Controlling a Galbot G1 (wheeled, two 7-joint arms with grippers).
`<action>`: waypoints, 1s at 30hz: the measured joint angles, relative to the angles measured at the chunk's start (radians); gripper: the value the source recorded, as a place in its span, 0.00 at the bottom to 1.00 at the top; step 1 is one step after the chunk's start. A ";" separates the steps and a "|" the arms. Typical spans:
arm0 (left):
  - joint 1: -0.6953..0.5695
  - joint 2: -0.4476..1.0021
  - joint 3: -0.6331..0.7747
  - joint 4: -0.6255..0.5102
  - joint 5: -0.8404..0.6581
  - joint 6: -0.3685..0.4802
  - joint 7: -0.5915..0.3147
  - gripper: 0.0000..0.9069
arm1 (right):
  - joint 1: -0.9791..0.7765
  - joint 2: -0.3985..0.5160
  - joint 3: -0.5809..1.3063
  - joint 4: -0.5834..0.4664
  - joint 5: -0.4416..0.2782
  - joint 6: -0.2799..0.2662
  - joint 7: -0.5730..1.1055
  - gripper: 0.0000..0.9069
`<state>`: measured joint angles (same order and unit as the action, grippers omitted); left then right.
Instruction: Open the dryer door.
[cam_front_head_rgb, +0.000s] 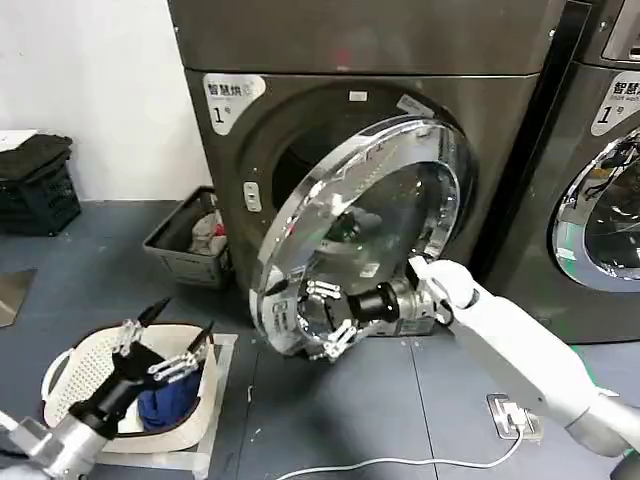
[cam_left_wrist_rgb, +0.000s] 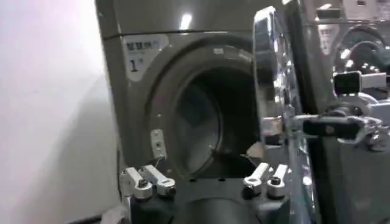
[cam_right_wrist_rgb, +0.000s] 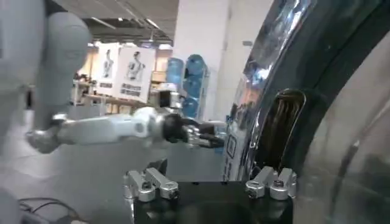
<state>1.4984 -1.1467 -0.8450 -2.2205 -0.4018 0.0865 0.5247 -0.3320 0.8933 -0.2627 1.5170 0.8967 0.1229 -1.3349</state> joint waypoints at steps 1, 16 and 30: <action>-0.008 0.008 0.004 0.008 -0.007 -0.001 0.000 1.00 | -0.003 -0.005 0.003 0.004 0.001 0.002 -0.008 1.00; -0.194 0.165 0.106 0.181 -0.145 -0.044 0.067 1.00 | -0.080 -0.119 0.082 0.089 0.008 -0.023 -0.076 1.00; -0.396 0.251 0.269 0.321 -0.084 -0.071 0.163 1.00 | -0.234 -0.240 0.276 0.135 0.014 -0.027 -0.077 1.00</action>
<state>1.1023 -0.8958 -0.5763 -1.8991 -0.4860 0.0151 0.6878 -0.5665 0.6532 0.0137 1.6520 0.9105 0.0962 -1.4118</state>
